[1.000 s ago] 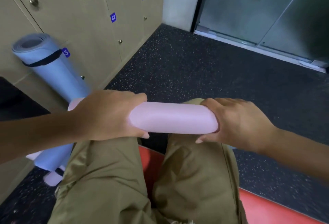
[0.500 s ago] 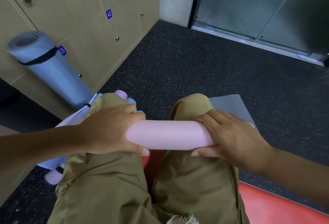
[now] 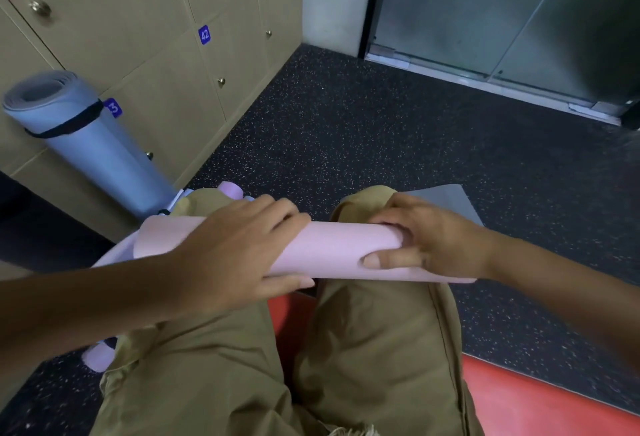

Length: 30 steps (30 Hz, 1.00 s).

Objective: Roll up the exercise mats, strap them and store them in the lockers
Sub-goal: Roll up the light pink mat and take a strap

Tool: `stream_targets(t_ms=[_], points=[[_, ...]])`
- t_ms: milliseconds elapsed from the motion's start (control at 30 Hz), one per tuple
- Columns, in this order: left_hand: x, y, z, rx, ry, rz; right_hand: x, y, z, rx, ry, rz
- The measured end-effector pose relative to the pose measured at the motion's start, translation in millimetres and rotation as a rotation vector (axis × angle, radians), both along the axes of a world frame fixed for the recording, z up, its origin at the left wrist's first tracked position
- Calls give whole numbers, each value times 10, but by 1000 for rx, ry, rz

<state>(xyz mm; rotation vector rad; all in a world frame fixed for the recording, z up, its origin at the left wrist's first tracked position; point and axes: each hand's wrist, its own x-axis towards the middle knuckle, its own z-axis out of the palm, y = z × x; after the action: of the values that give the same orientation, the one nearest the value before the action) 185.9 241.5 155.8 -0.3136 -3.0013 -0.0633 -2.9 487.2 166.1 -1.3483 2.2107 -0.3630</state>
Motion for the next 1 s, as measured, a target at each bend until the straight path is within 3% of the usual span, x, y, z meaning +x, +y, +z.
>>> stream_targets(t_ms=[133, 300, 500, 700, 867, 1000], points=[[22, 254, -143, -45, 47, 107, -121, -86, -35, 13, -93, 6], [-154, 232, -197, -151, 3, 142, -90, -100, -51, -95, -65, -104], [-427, 169, -110, -107, -52, 163, -62, 58, -130, -174, 331, -118], [-704, 94, 48, 31, -376, 248, -93, 322, -297, -229, 647, -158], [-842, -63, 131, 160, -396, 257, -204, 289, -183, -446, 567, -320], [-945, -88, 308, 418, -358, 258, -286, 205, 118, -791, 436, -552]])
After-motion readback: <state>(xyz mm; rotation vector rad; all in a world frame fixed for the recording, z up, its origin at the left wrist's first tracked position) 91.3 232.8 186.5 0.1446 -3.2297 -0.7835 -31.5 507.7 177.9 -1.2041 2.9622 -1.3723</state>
